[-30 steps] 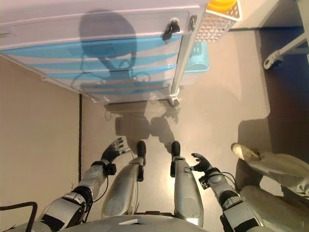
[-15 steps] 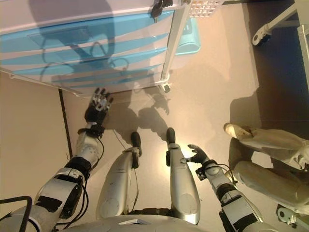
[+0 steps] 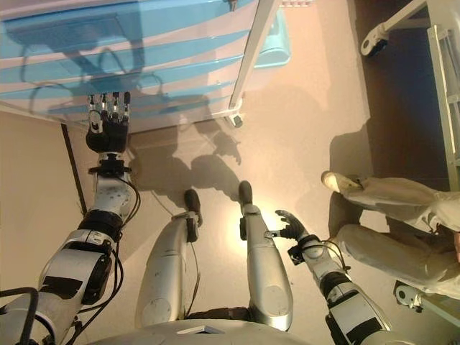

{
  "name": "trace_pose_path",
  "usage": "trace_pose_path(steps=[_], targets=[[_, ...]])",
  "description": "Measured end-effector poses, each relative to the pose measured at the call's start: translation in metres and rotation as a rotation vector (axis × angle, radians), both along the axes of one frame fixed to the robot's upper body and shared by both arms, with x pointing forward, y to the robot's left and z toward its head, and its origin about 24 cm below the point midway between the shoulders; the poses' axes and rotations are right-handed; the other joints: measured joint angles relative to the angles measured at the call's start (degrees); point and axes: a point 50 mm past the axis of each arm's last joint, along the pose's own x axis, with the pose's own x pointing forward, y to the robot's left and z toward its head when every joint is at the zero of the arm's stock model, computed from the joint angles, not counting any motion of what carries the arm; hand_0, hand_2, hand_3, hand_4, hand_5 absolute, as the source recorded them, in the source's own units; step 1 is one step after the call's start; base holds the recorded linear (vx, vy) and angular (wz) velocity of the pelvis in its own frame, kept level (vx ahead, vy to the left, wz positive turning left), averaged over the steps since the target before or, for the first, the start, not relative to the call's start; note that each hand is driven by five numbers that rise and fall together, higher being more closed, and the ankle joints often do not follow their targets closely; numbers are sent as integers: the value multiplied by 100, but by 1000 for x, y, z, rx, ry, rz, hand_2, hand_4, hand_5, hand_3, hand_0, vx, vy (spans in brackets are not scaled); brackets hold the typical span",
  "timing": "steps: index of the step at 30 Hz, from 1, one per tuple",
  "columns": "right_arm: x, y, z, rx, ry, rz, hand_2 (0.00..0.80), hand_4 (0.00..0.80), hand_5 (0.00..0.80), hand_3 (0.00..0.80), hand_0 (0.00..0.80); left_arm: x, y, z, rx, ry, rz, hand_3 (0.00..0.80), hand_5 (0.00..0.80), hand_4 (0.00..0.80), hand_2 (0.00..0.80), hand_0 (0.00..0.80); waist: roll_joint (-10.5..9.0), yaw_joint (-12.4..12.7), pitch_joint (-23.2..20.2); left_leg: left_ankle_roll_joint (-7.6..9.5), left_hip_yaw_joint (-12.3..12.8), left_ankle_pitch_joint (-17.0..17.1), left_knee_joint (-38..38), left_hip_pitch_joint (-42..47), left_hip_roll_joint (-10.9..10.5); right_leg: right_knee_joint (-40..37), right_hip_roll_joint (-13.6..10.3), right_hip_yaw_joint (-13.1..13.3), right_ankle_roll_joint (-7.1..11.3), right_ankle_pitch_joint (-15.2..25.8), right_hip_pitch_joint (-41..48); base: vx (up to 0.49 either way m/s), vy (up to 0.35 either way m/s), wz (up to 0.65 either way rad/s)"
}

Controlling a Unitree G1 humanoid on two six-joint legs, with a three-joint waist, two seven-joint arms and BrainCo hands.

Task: Open the drawer and pick up the medicine

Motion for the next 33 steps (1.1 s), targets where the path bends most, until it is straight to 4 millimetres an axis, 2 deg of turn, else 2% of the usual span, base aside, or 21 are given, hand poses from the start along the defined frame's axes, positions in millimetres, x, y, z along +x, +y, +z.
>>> trace_pose_path(steps=[5, 6, 7, 8, 15, 21, 24, 28, 32, 33], targets=[[1, 3, 1, 0, -8, 13, 0, 0, 0, 0, 0, 0, -2, 5, -15, -39, -34, 0, 0, 0, 0, 0, -65, 4, 29, -3, -60, -11, 35, -37, 6, 13, 1, -64, -1, -1, 5, 4, -61, 5], [1, 3, 1, 0, -9, 13, 0, 0, 0, 0, 0, 0, -3, 6, -20, -46, -41, 402, 402, 402, 402, 402, -65, 1, 29, -3, -93, -11, 46, -64, 6, 9, 0, -91, -1, -1, 3, 2, -73, 10], [1, 3, 1, 1, -9, 11, 0, 0, 0, 0, 0, 1, -4, 7, -22, -52, -53, 574, 574, 574, 574, 574, -68, -1, 31, -3, -116, -11, 49, -82, 7, 4, 0, -112, -2, -1, 3, 0, -72, 9], [1, 3, 1, 7, -8, 6, 0, 0, 0, 0, 0, 1, -5, 7, -23, -54, -58, 800, 800, 800, 800, 800, -71, 3, 32, -3, -127, -11, 48, -92, 7, 3, 0, -121, -2, -1, 3, -6, -59, 6], [-1, 3, -1, 22, 1, -14, 0, 0, 0, 0, 0, 1, -5, 3, -31, -18, -68, 800, 800, 800, 800, 800, -73, 10, 35, 39, -181, 17, 31, -99, -2, -70, -7, -165, -5, 0, 48, -8, -59, 3], [-2, 5, -1, 12, -3, -7, 0, 0, 0, 0, 0, 2, -10, 1, 11, 18, -96, 800, 800, 800, 800, 800, -72, 42, 36, 51, -295, 55, -21, -81, -17, -79, -57, -301, -9, -4, 124, -53, -87, 11], [-2, 6, -1, 6, -6, -4, 0, 0, 0, 0, 0, 3, -16, -2, 36, 39, -127, 800, 800, 800, 800, 800, -67, 54, 39, 34, -418, 198, -205, -35, -106, -82, -131, -419, -23, -13, 153, -56, -117, 25], [-3, 9, -2, -5, -6, 0, 0, 0, 0, 0, 0, -1, -24, -16, 67, 91, -162, 800, 800, 800, 800, 800, -52, 216, 49, -72, -608, 379, -493, 140, -149, -81, -148, -612, -115, -73, 288, -43, -137, 26], [-1, 13, 0, -10, -13, -12, 0, 0, 0, 0, 0, -11, -35, -32, 81, 119, -203, 800, 800, 800, 800, 800, 7, 379, 87, -279, -973, 693, -901, 294, -208, -19, -158, -993, -321, -206, 383, -30, -96, 46], [-1, 12, -1, -17, -10, -18, 0, 0, 0, 0, 0, -17, -39, -43, 65, 144, -218, 800, 800, 800, 800, 800, 25, 471, 99, -343, -1058, 763, -1011, 365, -209, 47, -157, -1088, -391, -265, 409, -37, -73, 47]])
